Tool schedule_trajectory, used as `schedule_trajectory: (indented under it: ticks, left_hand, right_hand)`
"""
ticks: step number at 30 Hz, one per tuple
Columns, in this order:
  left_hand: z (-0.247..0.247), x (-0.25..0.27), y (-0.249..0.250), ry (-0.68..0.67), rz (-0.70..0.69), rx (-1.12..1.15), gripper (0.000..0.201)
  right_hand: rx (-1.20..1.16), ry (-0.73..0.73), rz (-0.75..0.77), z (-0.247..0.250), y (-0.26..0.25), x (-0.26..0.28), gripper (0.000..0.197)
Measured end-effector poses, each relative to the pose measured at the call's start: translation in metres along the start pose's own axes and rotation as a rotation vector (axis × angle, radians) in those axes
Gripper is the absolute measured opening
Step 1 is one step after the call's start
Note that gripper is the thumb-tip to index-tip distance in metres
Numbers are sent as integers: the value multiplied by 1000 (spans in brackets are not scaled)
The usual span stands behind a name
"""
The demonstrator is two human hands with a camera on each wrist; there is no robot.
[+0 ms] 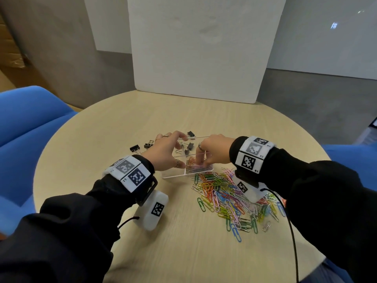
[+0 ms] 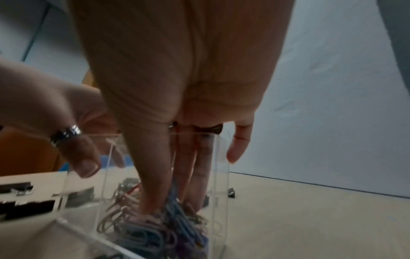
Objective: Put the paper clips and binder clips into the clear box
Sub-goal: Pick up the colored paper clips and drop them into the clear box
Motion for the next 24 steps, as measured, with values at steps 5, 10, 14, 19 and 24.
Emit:
schedule_trajectory:
  ticks: [5,10,14,19,24]
  left_hand:
    - [1,0,0,-5,2,0,74]
    - [0,-1,0,-3,2,2,73]
    - [-1,-3,0,-4,5,-5,73]
    - [0,-4,-2,4,11,-6,75]
    - [0,-5,-1,8,3,-8,74]
  right_hand:
    - [-170,77,16,11,10,5,27]
    - [-116,-8,42,3,0,4,28]
    - [-54,-6,-2,2,0,-3,34]
    - [-77,48,-1,7,-1,-2,43]
    - [66,-16,-71,-7,-4,-7,38]
Point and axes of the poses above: each hand's wrist, its own x-axis away from the middle knuckle, its own z-axis out of the back of the hand, y = z × x, the point moved 7 cm from there along -x, towards the middle knuckle, and after that the axes turned 5 degrees about x, right-handed, at the moved point
